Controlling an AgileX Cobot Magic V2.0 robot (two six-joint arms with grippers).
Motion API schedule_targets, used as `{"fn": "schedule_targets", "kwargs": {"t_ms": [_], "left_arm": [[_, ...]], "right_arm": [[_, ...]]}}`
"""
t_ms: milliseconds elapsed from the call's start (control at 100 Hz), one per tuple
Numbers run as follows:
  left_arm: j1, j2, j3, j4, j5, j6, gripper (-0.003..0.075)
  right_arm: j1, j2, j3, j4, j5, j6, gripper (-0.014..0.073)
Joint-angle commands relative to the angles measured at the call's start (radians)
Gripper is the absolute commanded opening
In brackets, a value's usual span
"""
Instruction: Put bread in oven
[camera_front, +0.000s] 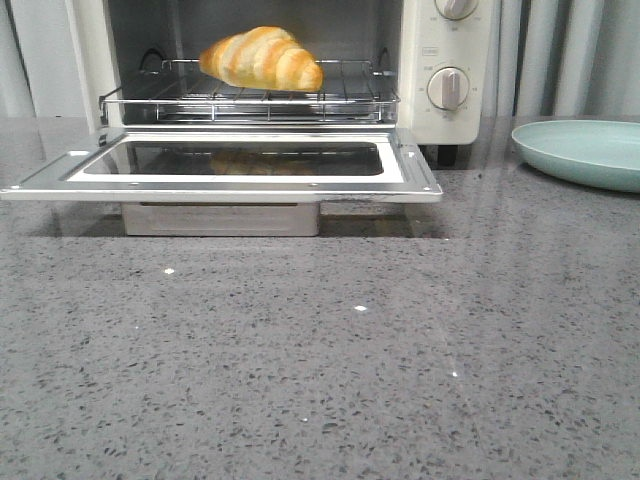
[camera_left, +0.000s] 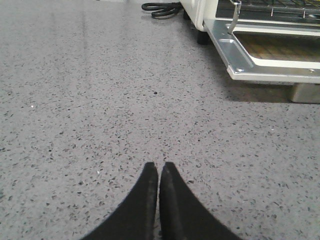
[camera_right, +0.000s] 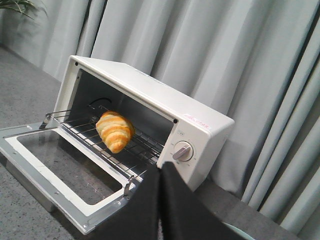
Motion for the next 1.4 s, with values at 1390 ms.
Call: {"fn": "schedule_targets", "kwargs": {"t_ms": [1390], "left_arm": [[0.001,0.007,0.021,-0.014,-0.070,-0.011,-0.0021]], "right_arm": [[-0.731,-0.206,0.570,0.470,-0.243,-0.007,-0.0061]]}}
